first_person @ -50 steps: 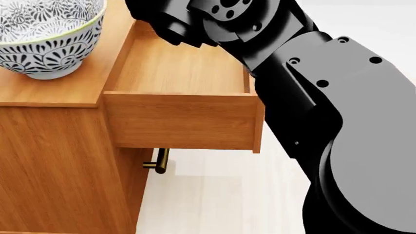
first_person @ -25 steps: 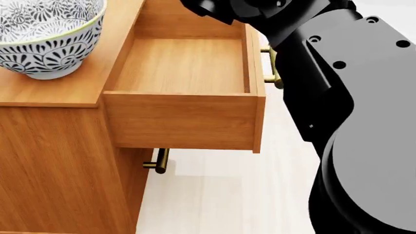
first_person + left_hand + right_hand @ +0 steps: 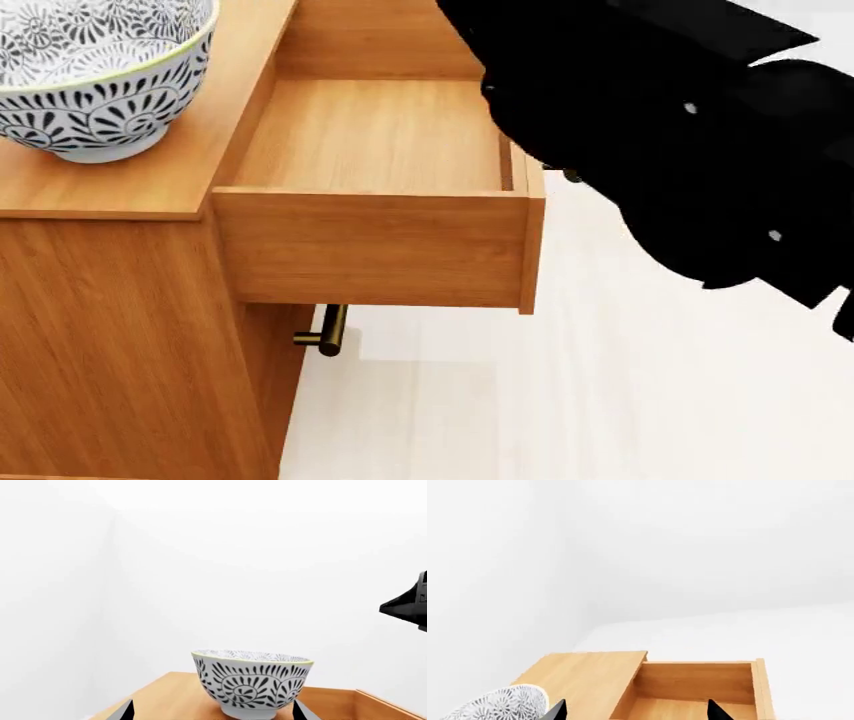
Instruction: Put the bowl on top of the cabinet.
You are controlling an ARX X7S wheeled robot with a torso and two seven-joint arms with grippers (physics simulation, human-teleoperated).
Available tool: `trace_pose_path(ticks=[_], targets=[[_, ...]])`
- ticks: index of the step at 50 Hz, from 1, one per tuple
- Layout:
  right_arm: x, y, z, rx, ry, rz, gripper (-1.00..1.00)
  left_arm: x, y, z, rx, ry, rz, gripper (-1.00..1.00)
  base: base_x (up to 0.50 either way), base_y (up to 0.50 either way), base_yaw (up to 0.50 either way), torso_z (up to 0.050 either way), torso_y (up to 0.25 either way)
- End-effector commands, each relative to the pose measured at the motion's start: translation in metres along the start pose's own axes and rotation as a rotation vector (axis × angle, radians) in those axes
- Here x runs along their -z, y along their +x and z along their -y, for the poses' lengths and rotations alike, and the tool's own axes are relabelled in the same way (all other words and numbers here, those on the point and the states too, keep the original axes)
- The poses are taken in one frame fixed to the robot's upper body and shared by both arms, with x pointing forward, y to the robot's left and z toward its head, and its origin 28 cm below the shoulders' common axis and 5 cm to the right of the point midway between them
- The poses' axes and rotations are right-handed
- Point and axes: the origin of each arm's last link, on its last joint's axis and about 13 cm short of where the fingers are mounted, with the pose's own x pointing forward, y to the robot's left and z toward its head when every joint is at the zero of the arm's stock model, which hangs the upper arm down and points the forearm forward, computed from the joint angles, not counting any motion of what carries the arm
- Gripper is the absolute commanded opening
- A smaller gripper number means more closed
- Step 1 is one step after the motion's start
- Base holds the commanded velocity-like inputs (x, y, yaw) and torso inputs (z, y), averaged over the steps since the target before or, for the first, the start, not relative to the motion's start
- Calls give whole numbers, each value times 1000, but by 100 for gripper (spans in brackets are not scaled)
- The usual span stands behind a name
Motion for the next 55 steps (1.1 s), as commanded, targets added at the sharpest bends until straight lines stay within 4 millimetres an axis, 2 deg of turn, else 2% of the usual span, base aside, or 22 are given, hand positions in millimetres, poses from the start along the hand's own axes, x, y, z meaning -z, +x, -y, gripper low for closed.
trace_pose_path(ticks=[1,11,18,21,22,26,35,40,44,50,55], targets=[[30,-52,11,46,-157,174,100,1,-1,3,11,2,-1,100,0,0,0,0,0],[60,-83,22,112,-320,283,100,4,-2,4,17,2,-7,100,0,0,0,0,0],[94,-96,31,179,-458,282,100,3,-2,4,19,3,-7,100,0,0,0,0,0],[110,-101,34,200,-417,269,100,3,-2,4,18,3,-7,100,0,0,0,0,0],[122,-105,36,200,-405,265,100,3,-2,4,19,2,-6,100,0,0,0,0,0],[143,-115,39,250,-422,275,100,4,-2,4,20,3,-7,100,0,0,0,0,0],[172,-135,36,263,-427,299,100,4,-3,7,31,3,-8,100,0,0,0,0,0],[190,-155,30,265,-436,328,100,4,-4,9,39,4,-12,100,0,0,0,0,0],[200,-167,26,259,-432,351,100,6,-5,12,58,6,-23,100,0,0,0,0,0],[200,-184,15,260,-418,384,100,8,-6,15,82,5,-39,100,0,0,0,0,0],[202,-189,14,272,-381,392,100,10,-8,18,132,11,-69,100,0,0,0,0,0]])
